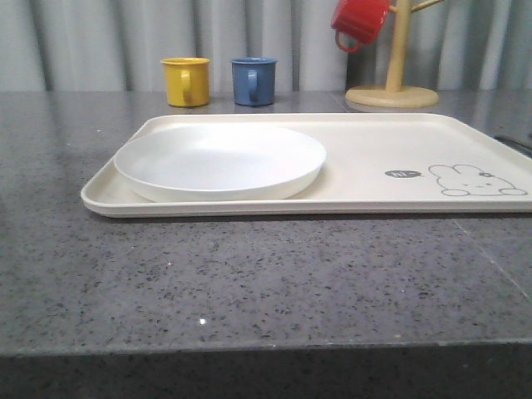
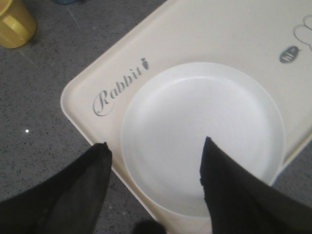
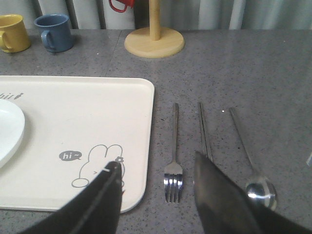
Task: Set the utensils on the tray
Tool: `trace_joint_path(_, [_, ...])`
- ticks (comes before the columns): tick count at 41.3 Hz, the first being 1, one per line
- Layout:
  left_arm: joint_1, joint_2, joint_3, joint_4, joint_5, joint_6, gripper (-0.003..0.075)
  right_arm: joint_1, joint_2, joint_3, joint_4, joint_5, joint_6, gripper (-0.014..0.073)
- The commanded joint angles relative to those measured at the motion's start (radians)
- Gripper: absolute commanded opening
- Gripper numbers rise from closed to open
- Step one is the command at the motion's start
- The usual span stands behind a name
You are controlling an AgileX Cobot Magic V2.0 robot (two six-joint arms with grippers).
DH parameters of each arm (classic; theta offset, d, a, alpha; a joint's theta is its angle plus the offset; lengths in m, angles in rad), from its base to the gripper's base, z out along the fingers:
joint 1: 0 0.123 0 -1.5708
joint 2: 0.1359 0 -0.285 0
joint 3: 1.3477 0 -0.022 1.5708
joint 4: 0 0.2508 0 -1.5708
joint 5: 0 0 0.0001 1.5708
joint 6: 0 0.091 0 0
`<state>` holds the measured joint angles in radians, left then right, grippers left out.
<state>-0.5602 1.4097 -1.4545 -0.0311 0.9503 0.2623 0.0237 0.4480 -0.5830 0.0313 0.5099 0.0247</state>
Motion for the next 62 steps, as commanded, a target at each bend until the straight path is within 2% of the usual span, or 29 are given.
trace_joint_path(1, [-0.104,-0.09,0.028,0.161,-0.04,-0.141,0.0408,-0.007,0.013,-0.034,-0.007,-0.065,-0.001,0.0379])
trace_joint_path(6, [-0.173,-0.198,0.121,0.195,-0.094,-0.243,0.0409,-0.007,0.013,-0.034,-0.007,-0.065,-0.001,0.0379])
trace_joint_path(15, [-0.184,-0.428,0.324,0.161,-0.245,-0.246,0.0409,-0.007,0.013,-0.034,-0.007,-0.065,-0.001,0.0379])
trace_joint_path(26, [-0.184,-0.62,0.495,0.152,-0.342,-0.246,0.0408,-0.007,0.013,-0.034,-0.007,-0.065,-0.001,0.0379])
trace_joint_path(62, [-0.184,-0.643,0.512,0.154,-0.34,-0.246,0.0408,-0.006,0.014,-0.042,0.007,-0.052,-0.001,0.0378])
